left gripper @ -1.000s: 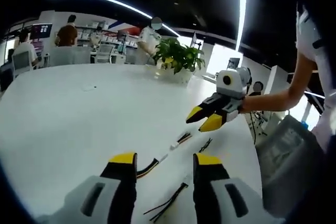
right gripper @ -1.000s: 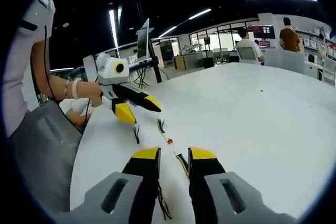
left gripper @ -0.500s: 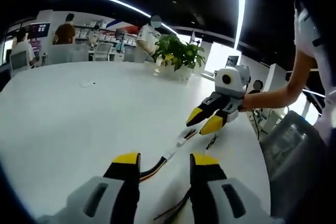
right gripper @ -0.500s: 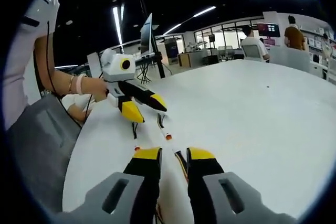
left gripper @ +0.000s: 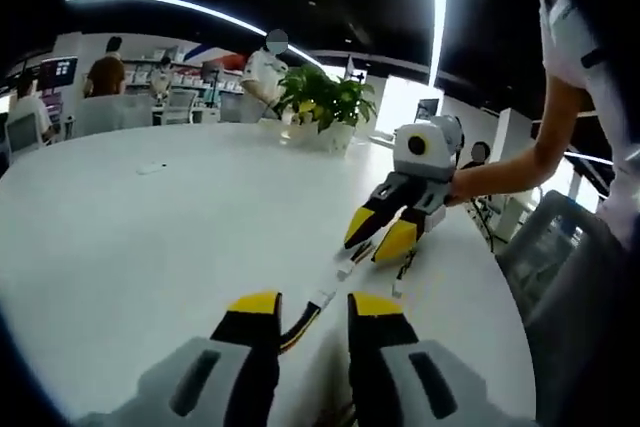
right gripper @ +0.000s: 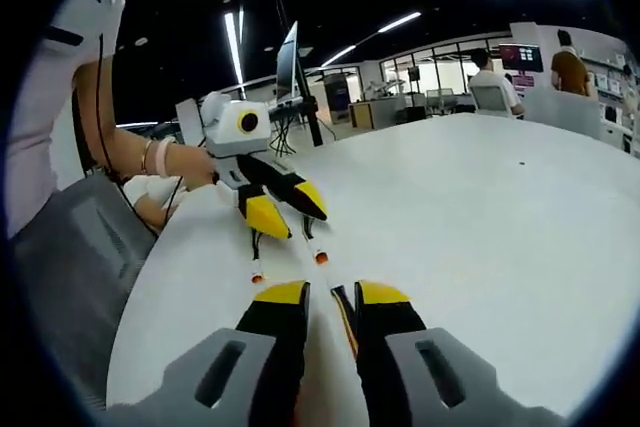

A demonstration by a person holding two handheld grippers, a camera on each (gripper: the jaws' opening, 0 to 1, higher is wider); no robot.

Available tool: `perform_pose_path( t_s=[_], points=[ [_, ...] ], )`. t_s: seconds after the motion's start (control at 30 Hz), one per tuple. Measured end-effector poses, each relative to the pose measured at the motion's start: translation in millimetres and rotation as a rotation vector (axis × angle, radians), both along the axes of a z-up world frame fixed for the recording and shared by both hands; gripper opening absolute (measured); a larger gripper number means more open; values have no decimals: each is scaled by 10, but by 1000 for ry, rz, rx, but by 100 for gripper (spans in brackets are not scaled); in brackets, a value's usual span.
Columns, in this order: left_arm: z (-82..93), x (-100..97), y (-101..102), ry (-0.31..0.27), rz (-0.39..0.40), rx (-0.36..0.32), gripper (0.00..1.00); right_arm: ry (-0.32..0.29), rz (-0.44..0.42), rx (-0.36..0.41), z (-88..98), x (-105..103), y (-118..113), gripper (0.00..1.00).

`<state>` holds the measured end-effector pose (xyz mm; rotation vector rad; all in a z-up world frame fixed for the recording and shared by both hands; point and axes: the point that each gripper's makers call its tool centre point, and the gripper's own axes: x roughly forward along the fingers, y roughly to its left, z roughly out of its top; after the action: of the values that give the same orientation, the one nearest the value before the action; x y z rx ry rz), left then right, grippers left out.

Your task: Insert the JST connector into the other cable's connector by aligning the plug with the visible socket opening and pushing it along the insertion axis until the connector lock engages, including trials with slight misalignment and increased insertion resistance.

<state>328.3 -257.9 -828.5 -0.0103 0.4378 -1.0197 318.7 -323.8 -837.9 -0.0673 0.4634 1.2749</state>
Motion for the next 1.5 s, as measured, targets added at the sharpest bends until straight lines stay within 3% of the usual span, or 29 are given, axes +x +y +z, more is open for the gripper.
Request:
perform_pose_path(
  t_s=[0.47, 0.8, 1.03, 1.2, 1.5],
  points=[
    [-81, -38, -78, -45, -97, 28, 14, -33, 36, 14, -55, 10, 53, 11],
    [-150, -34, -111, -37, -111, 28, 10, -61, 64, 23, -88, -14, 38, 7],
    [-160, -48, -121, -76, -152, 40, 8, -82, 93, 27, -100, -40, 32, 7],
    [-159, -66, -134, -100, -202, 33, 8, -140, 151, 20, -127, -54, 26, 8],
    [-159, -61, -165, -144, -260, 39, 4, -143, 185, 57, -122, -37, -54, 5]
  ],
)
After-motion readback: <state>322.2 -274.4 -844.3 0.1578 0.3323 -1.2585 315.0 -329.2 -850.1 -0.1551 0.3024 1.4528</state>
